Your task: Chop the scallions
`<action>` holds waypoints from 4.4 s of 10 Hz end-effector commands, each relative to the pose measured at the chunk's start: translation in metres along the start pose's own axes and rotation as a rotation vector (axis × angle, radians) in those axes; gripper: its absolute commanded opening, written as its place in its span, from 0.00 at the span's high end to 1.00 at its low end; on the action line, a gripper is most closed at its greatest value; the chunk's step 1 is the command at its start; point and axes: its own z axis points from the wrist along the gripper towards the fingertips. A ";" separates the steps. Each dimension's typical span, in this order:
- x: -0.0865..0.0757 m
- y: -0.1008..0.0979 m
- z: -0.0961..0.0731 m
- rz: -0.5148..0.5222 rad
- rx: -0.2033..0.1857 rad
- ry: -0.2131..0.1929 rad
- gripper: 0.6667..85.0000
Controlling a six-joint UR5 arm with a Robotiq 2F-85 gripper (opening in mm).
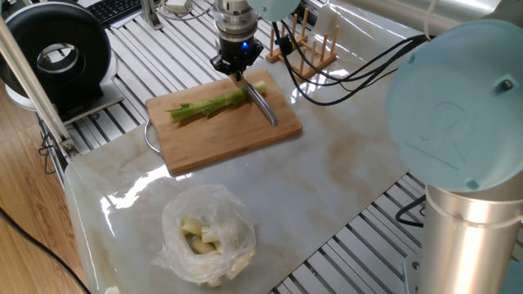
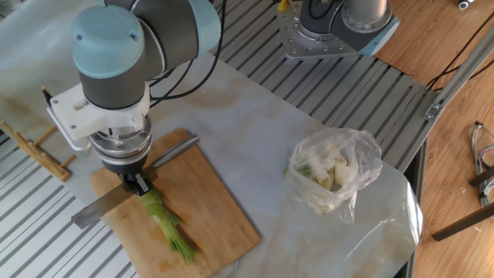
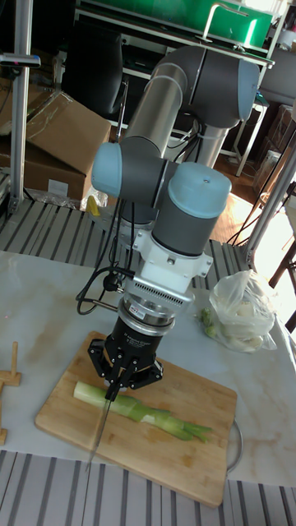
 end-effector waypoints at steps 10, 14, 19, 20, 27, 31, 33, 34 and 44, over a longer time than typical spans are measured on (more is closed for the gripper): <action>0.003 -0.004 0.000 -0.005 -0.050 0.068 1.00; 0.014 0.003 -0.016 0.017 -0.050 0.101 1.00; 0.012 0.002 -0.015 0.027 -0.049 0.089 1.00; 0.013 0.002 -0.014 0.027 -0.050 0.087 1.00; 0.013 0.003 0.001 0.033 -0.044 0.063 1.00; 0.010 0.000 -0.001 0.027 -0.022 0.046 1.00; 0.008 0.000 0.000 0.025 -0.021 0.039 1.00; 0.009 0.001 0.000 0.027 -0.023 0.041 1.00; 0.016 0.012 -0.003 0.049 -0.025 0.054 1.00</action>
